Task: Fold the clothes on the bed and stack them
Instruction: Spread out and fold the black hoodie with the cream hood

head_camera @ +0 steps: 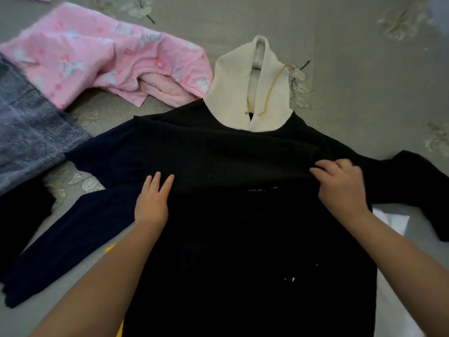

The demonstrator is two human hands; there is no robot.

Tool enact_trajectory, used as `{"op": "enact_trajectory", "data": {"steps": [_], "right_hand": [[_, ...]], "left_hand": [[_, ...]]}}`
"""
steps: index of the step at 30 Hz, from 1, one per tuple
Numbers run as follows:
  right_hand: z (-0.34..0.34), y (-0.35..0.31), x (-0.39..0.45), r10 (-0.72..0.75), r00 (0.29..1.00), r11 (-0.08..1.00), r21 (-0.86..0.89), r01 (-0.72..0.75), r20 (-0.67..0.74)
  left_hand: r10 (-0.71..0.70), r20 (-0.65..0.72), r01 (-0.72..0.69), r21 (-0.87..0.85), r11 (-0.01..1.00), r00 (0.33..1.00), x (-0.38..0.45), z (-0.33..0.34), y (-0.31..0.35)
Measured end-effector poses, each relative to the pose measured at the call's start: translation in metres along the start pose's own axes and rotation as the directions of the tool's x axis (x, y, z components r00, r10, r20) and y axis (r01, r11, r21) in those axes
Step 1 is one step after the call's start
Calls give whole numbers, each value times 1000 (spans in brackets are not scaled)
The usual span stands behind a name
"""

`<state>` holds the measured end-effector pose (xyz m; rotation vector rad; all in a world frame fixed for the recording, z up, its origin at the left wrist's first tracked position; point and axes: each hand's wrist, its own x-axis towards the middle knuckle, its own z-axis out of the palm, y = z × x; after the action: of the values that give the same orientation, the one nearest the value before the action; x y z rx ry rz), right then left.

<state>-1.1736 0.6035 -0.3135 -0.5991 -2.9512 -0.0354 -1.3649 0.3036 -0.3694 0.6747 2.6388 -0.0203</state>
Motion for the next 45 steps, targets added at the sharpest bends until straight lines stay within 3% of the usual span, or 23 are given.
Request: {"op": "enact_trajectory", "data": {"steps": [1, 3, 5, 6, 9, 12, 14, 17, 20, 22, 24, 27, 30, 32, 37, 39, 42, 43, 45], "right_hand": [[-6, 4, -7, 17, 998, 1000, -25, -18, -63], [-4, 4, -23, 46, 999, 992, -122, -43, 19], [10, 0, -40, 163, 917, 964, -255, -70, 365], [17, -1, -45, 239, 857, 957, -263, -126, 457], [24, -11, -46, 354, 793, 933, -249, -261, 495], [25, -19, -50, 364, 740, 928, -285, -239, 565], [22, -18, -55, 338, 690, 941, -234, -244, 640], [7, -13, -64, 301, 719, 915, 23, -403, 627], [-13, -5, -85, 436, 759, 758, 258, -600, 484], [-23, 8, -106, 566, 721, 665, 297, -686, 400], [-28, 28, -132, 677, 643, 555, 325, -766, 357], [-30, 67, -164, 809, 461, 310, 400, -862, 366], [-17, 114, -175, 851, 307, 79, 474, -877, 427], [-6, 141, -171, 835, 234, -55, 500, -864, 497], [23, 191, -143, 753, 146, -310, 542, -781, 641], [33, 200, -126, 692, 118, -473, 570, -672, 713], [42, 206, -103, 525, 158, -750, 542, -379, 836], [43, 208, -96, 503, 168, -789, 530, -312, 848], [41, 214, -86, 522, 122, -803, 535, -264, 844]], "left_hand": [[19, 27, -19, -16, 1000, 999, 3, -2, -1], [55, 101, -59, 39, 997, 993, 8, -2, 2], [77, 194, -109, 160, 981, 978, 11, -1, 7], [80, 243, -133, 213, 968, 967, 13, 0, 8], [74, 369, -191, 294, 937, 926, 19, 1, 8], [53, 444, -209, 309, 928, 894, 20, -2, 8], [51, 452, -200, 287, 937, 890, 18, -5, 12], [160, 324, -219, 157, 963, 932, 10, -10, 27], [394, 122, -392, -43, 919, 911, -6, -7, 64], [521, 31, -512, -148, 846, 853, -21, -1, 99], [604, -14, -590, -232, 774, 797, -37, 5, 139], [672, -12, -648, -276, 710, 741, -65, 19, 198], [670, -29, -660, -210, 721, 742, -86, 34, 247], [621, -57, -621, -171, 765, 781, -89, 40, 273], [498, 19, -494, -88, 865, 867, -77, 55, 307], [489, 62, -489, -27, 872, 870, -74, 59, 308], [473, 117, -476, -1, 879, 873, -73, 56, 309], [471, 136, -476, -2, 880, 871, -72, 54, 310], [471, 182, -474, -27, 880, 863, -69, 46, 312]]}}
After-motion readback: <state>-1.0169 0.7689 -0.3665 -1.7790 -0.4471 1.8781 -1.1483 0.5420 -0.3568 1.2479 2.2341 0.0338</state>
